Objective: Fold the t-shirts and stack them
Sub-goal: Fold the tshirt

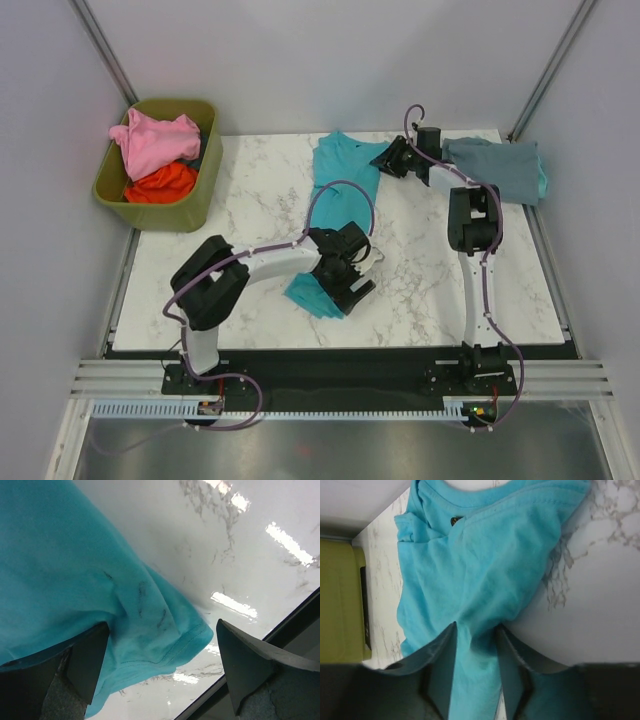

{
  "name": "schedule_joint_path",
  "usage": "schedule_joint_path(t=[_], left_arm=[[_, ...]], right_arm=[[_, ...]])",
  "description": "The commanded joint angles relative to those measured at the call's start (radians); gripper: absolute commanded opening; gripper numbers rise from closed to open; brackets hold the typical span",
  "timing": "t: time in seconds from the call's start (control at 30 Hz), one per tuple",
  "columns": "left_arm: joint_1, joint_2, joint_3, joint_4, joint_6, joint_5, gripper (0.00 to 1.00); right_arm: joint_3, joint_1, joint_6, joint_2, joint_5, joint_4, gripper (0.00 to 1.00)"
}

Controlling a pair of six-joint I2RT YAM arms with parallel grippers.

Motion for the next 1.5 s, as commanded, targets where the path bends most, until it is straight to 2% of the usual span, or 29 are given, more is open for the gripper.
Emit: schedule_joint_path(t=[0.0,0.03,0.1,0.2,0.4,0.6,0.8,0.93,1.07,1.13,1.17,1.23,1.27,1.3,1.47], left_arm=[[-0.006,0.102,0.051,0.013,-0.018,0.090,0.97],[-0.006,0.117,0.079,0.008,-0.044,0.097,0.96],[-0.008,0.152,0.103,-0.001,-0.052,0.119,0.95],[-0.017,0.183,0.137,-0.004,-0.063,0.140,0.95],[-0.064,0.223,0.208,-0.030,-0.081,0.160,0.95],[-0.123,0.183,0.214,-0.034,-0.043,0.071,0.99],[-0.120,0.085,0.280,-0.041,0.008,-0.002,0.99],[-0.111,0.021,0.381,-0.076,0.046,-0.013,0.99],[-0.080,-0.074,0.479,-0.092,0.053,-0.022,0.99],[-0.029,-0.128,0.507,-0.092,-0.001,-0.021,0.99],[-0.013,-0.147,0.502,-0.087,-0.018,-0.042,0.99],[0.045,-0.209,0.437,-0.055,-0.093,-0.065,0.99],[0.069,-0.229,0.406,-0.047,-0.121,-0.085,0.99],[0.133,-0.248,0.345,-0.040,-0.186,-0.070,0.98],[0.339,-0.346,0.173,-0.023,-0.357,0.126,0.99]], right_arm=[[0.063,0.010,0.016,0.100,0.046,-0.047,0.43],[0.080,0.010,0.020,0.123,0.052,-0.044,0.39],[0.130,0.011,0.021,0.145,0.061,-0.044,0.39],[0.198,0.011,0.029,0.189,0.072,-0.043,0.44],[0.286,0.018,0.035,0.260,0.095,-0.023,0.45],[0.283,0.028,0.026,0.237,0.094,-0.003,0.47],[0.229,0.002,-0.062,0.081,0.097,-0.018,0.97],[0.160,-0.044,-0.134,-0.073,0.092,-0.102,0.98],[-0.011,-0.074,-0.207,-0.260,0.130,-0.207,0.98],[-0.093,-0.090,-0.217,-0.375,0.123,-0.254,0.98],[-0.204,-0.090,-0.209,-0.416,0.109,-0.259,0.98],[-0.333,-0.090,-0.192,-0.543,0.033,-0.265,0.97],[-0.475,-0.090,-0.154,-0.633,0.011,-0.264,0.95],[-0.550,-0.090,-0.136,-0.681,-0.021,-0.255,0.95],[-0.977,-0.117,-0.037,-0.944,-0.078,-0.193,0.89]])
